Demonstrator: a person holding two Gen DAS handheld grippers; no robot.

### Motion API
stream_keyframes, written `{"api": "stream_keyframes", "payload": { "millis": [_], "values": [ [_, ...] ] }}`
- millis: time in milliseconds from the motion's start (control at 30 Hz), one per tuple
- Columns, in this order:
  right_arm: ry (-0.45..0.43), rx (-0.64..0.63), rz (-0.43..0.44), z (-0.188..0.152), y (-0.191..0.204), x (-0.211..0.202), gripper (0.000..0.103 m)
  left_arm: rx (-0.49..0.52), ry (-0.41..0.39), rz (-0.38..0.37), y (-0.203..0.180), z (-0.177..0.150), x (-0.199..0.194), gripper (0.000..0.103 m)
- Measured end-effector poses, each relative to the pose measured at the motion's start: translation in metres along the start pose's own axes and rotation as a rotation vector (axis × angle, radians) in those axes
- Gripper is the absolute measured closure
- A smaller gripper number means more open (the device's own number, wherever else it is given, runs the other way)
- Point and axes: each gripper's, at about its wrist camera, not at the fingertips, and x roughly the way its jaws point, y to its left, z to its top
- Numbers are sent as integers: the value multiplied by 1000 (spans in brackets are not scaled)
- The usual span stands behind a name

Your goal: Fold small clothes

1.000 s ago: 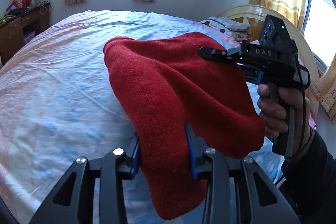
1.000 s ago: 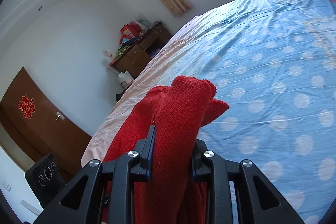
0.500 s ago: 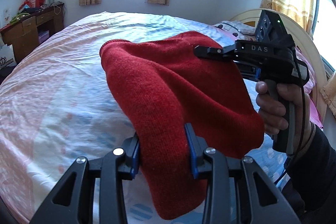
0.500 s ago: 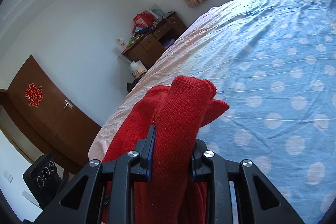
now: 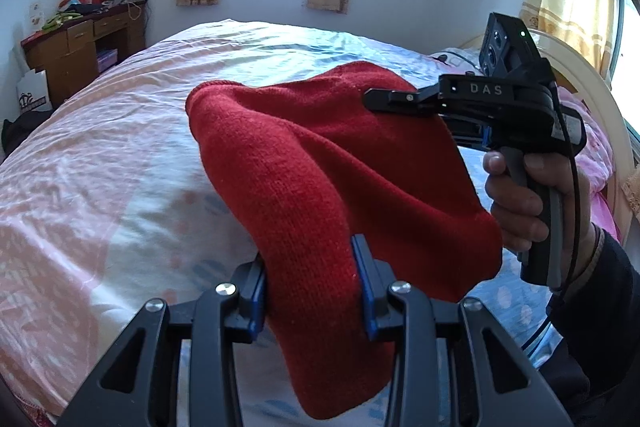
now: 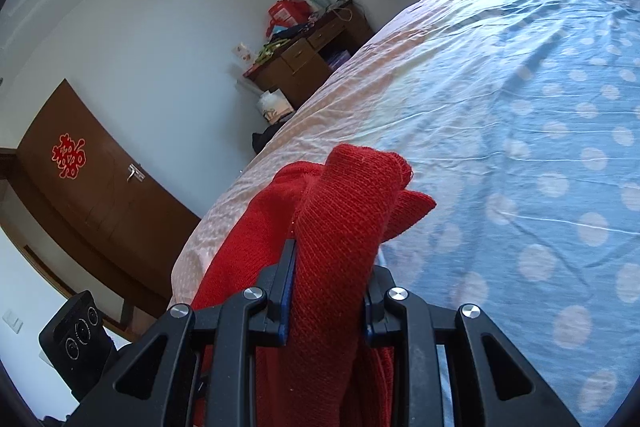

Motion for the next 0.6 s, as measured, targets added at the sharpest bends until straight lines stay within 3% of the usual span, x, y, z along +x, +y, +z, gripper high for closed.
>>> {"api": "stream_keyframes", "payload": {
  "millis": [600],
  "values": [
    [92,-28,14,-9,21,51,77,-36,20,37,16,-23,-8,64]
  ]
}}
